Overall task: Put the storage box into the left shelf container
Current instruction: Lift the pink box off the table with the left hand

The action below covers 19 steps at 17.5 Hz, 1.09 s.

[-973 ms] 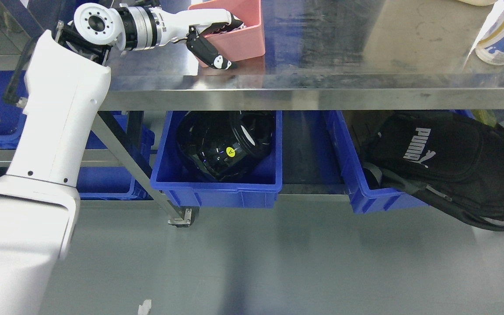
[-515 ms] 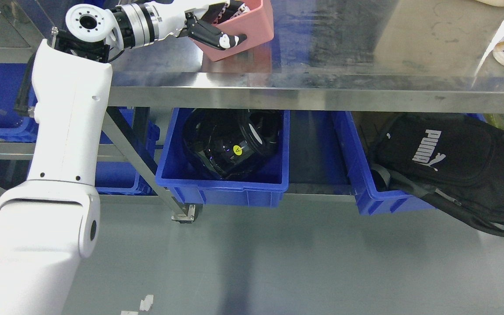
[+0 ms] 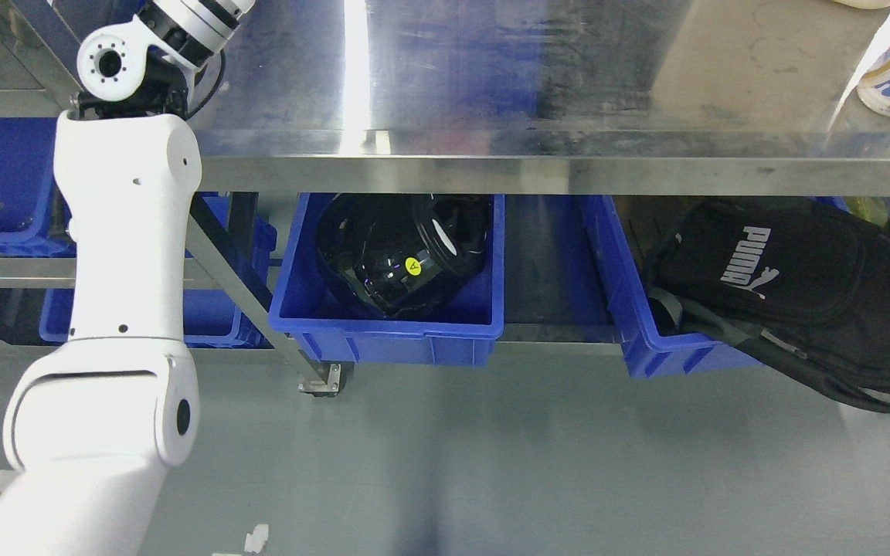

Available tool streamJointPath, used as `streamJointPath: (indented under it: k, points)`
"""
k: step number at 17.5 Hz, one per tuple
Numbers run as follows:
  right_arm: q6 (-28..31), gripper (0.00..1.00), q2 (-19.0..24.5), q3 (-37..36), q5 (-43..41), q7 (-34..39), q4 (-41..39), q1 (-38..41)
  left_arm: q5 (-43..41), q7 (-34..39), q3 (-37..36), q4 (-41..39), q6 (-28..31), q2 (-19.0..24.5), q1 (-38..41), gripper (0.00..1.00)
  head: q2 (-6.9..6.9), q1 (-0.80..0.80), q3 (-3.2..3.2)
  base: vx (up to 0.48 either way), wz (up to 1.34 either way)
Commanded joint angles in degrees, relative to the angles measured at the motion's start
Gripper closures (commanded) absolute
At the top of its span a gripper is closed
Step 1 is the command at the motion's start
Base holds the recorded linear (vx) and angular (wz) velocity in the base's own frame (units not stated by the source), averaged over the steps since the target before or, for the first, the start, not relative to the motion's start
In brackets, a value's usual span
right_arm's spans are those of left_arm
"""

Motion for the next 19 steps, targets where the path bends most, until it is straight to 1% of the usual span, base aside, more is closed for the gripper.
streamJointPath:
  k: [1, 2, 3, 5, 7, 9, 11, 13, 15, 17, 19]
  points:
    - [0.0, 0.00, -1.0, -0.2, -0.1, 0.0, -1.0, -0.3, 8.6, 3.6, 1.8, -7.9, -9.6, -0.2, 10.6, 0.97, 0.00, 0.00, 0.00, 0.000, 0.00]
    - [0.0, 0.00, -1.0, -0.2, -0.1, 0.0, -1.0, -0.3, 8.6, 8.5, 0.9, -9.2, -12.1, -0.2, 12.5, 0.97, 0.00, 0.00, 0.00, 0.000, 0.00]
    - [0.0, 0.00, -1.0, -0.2, -0.1, 0.0, -1.0, -0.3, 8.6, 15.9, -0.6, -11.1, -13.6, -0.2, 14.4, 0.97, 0.00, 0.00, 0.00, 0.000, 0.00]
    - [0.0, 0.00, -1.0, -0.2, -0.1, 0.0, -1.0, -0.3, 8.5, 30.7, -5.4, -17.2, -14.0, -0.2, 18.0, 0.96, 0.00, 0.00, 0.00, -0.003, 0.02]
    - [0.0, 0.00, -1.0, -0.2, -0.1, 0.0, -1.0, -0.3, 8.5, 37.8, -11.0, -24.5, -13.8, -0.2, 21.2, 0.96, 0.00, 0.00, 0.00, -0.014, 0.08]
    - [0.0, 0.00, -1.0, -0.2, -0.1, 0.0, -1.0, -0.3, 8.4, 39.9, -15.6, -30.9, -12.6, -0.2, 24.1, 0.96, 0.00, 0.00, 0.00, -0.035, 0.06]
    - [0.0, 0.00, -1.0, -0.2, -0.1, 0.0, -1.0, -0.3, 8.4, 39.6, -19.6, -36.3, -11.7, -0.2, 28.1, 0.96, 0.00, 0.00, 0.00, -0.086, 0.07]
    - [0.0, 0.00, -1.0, -0.2, -0.1, 0.0, -1.0, -0.3, 8.3, 38.5, -23.7, -41.4, -11.5, -0.2, 34.6, 0.96, 0.00, 0.00, 0.00, -0.125, 0.10]
    - [0.0, 0.00, -1.0, -0.2, -0.1, 0.0, -1.0, -0.3, 8.3, 34.7, -24.7, -44.5, -11.5, -0.2, 41.2, 0.97, 0.00, 0.00, 0.00, -0.150, 0.15]
    - [0.0, 0.00, -1.0, -0.2, -0.1, 0.0, -1.0, -0.3, 8.2, 30.4, -24.0, -45.2, -13.8, -0.2, 45.5, 0.97, 0.00, 0.00, 0.00, -0.157, 0.25]
    - [0.0, 0.00, -1.0, -0.2, -0.1, 0.0, -1.0, -0.3, 8.2, 29.6, -23.0, -45.2, -16.1, -0.2, 49.0, 0.97, 0.00, 0.00, 0.00, -0.143, 0.43]
